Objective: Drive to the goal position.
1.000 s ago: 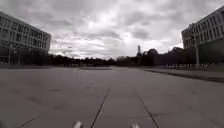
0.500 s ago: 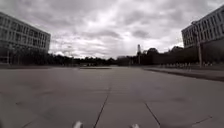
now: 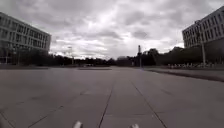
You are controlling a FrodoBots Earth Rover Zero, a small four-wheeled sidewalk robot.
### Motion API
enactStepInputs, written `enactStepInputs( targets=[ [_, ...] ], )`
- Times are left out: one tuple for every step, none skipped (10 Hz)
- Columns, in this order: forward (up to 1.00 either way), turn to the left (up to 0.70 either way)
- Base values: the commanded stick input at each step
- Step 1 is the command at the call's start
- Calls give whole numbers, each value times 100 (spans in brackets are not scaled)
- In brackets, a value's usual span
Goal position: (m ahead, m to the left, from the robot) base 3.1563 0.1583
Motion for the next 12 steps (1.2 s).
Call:
enactStepInputs(
  targets=[
    [0,0],
    [0,0],
    [0,0],
    [0,0],
    [0,0],
    [0,0],
    [0,0],
    [27,0],
    [62,0],
    [70,0],
    [70,0],
    [70,0]
  ],
)
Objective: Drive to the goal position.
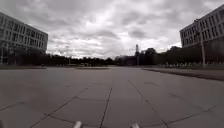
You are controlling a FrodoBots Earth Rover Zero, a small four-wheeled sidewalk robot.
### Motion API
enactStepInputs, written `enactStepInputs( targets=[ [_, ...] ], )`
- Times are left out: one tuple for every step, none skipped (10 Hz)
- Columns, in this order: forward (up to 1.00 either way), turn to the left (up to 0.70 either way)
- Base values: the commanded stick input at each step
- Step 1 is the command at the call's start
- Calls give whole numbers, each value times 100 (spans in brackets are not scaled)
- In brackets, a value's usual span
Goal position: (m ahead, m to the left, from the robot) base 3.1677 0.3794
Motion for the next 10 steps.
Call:
enactStepInputs(
  targets=[
    [70,0],
    [70,-2],
    [70,-7],
    [70,0],
    [70,0],
    [70,0],
    [70,0],
    [70,0],
    [70,0],
    [70,0]
  ],
)
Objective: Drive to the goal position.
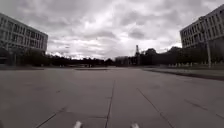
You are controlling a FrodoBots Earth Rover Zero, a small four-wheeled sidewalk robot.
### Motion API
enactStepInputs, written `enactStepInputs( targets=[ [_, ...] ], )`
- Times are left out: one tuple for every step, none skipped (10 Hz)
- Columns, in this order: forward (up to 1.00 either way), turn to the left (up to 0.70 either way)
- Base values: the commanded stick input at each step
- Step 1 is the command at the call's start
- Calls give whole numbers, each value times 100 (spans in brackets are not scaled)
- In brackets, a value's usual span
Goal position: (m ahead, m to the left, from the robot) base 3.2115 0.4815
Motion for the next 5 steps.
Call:
enactStepInputs(
  targets=[
    [70,0],
    [70,0],
    [70,0],
    [70,0],
    [70,0]
  ],
)
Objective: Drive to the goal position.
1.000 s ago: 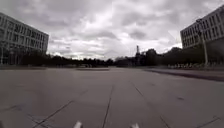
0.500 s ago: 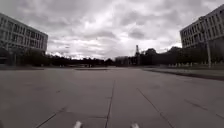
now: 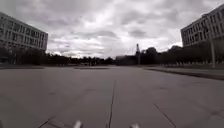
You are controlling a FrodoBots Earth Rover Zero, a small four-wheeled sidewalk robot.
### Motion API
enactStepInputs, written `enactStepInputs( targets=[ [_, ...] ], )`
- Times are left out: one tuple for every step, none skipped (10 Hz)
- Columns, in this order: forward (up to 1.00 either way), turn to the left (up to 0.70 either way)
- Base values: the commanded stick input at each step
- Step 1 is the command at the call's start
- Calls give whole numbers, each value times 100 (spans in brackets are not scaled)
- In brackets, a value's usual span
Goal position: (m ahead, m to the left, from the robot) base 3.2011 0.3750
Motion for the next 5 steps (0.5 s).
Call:
enactStepInputs(
  targets=[
    [70,0],
    [70,0],
    [70,0],
    [70,0],
    [70,0]
  ],
)
